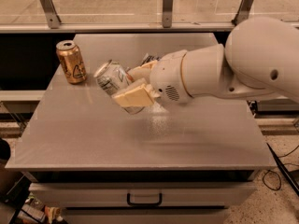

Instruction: Place 7up can upright

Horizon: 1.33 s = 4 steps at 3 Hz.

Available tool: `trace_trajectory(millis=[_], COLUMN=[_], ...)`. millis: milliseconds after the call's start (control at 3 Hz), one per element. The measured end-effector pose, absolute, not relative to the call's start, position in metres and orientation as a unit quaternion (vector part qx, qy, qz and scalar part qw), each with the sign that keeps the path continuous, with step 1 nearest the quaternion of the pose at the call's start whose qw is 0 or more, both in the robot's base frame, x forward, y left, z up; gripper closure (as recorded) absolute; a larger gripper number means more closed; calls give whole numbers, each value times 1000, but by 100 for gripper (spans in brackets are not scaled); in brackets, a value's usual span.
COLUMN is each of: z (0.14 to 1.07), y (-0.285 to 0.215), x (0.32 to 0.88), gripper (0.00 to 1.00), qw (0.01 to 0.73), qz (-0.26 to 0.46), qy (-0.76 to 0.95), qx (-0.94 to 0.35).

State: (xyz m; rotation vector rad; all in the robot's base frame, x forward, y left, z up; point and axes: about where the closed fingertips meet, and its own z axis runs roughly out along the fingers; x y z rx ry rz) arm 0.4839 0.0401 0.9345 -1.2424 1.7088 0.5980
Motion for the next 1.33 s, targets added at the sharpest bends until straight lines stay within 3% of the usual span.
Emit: trace_trajectory(millis=[667,1333], z=[918,919], y=[31,50], x=[490,480], gripper=[100,100], qw=[501,528], qz=[294,297], qy=[662,632], qx=[-474,-484])
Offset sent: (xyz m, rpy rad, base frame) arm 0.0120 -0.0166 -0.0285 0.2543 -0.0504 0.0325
